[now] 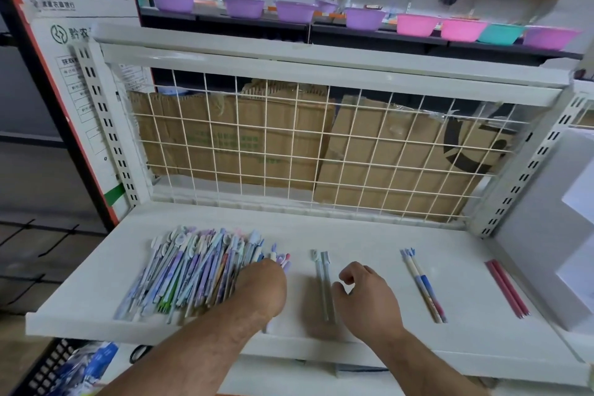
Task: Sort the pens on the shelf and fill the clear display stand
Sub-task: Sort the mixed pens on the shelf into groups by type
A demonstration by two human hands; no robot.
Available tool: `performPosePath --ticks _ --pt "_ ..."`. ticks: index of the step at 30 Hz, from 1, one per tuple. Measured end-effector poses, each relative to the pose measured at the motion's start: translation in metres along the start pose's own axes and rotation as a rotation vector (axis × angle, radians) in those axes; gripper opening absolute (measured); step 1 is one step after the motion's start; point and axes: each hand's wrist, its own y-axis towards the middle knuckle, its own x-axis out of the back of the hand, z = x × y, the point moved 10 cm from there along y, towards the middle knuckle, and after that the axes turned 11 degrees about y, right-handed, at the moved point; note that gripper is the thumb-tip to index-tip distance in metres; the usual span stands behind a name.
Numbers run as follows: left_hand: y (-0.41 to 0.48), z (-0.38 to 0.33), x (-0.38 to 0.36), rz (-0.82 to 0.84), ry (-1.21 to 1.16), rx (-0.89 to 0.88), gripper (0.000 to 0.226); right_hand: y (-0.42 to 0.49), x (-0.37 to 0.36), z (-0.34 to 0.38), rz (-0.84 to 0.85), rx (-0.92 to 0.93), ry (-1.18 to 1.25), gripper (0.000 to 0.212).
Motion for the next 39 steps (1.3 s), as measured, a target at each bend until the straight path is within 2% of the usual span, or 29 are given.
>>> performPosePath --ticks 5,10,13,16,19,20,23,25,29,33,39 --pt "-0.009 0.003 0.015 -0.13 0.032 0.138 0.027 -0.001 0.008 -0.008 0.025 0.005 0.024 0.006" --pt "-0.008 0.006 0.013 -0.114 0.032 0.188 0.048 -0.001 0.017 -0.015 0.039 0.025 0.037 0.006" --pt "-0.006 0.01 0.009 -0.059 -0.045 0.22 0.058 0.0 0.021 -0.02 0.044 0.042 0.033 0.007" --pt "-0.002 0.006 0.01 -0.064 -0.242 0.211 0.05 0.002 0.025 -0.026 0.05 0.048 0.055 0.007" --pt "0.0 -0.016 0.016 -0.068 -0.692 0.209 0.014 0.004 0.03 -0.031 0.079 0.032 0.168 0.009" --pt "-0.001 -0.029 0.02 -0.071 -0.849 0.196 0.01 0.005 0.033 -0.033 0.091 0.02 0.227 0.009" --pt "-0.003 -0.071 0.034 -0.052 -1.184 0.123 0.015 0.006 0.045 -0.04 0.104 -0.02 0.377 0.009" --pt "-0.004 -0.1 0.04 -0.015 -1.297 0.075 0.015 0.007 0.053 -0.046 0.121 -0.044 0.426 0.01" --pt "-0.003 -0.156 0.049 0.054 -1.397 0.007 0.014 0.007 0.07 -0.072 0.155 -0.147 0.569 0.014" --pt "-0.004 -0.211 0.054 0.108 -1.39 -0.062 0.014 0.007 0.094 -0.109 0.119 -0.206 0.605 0.008" --pt "0.003 -0.274 0.058 0.116 -1.298 -0.086 0.009 0.013 0.139 -0.183 -0.036 -0.313 0.443 0.003"
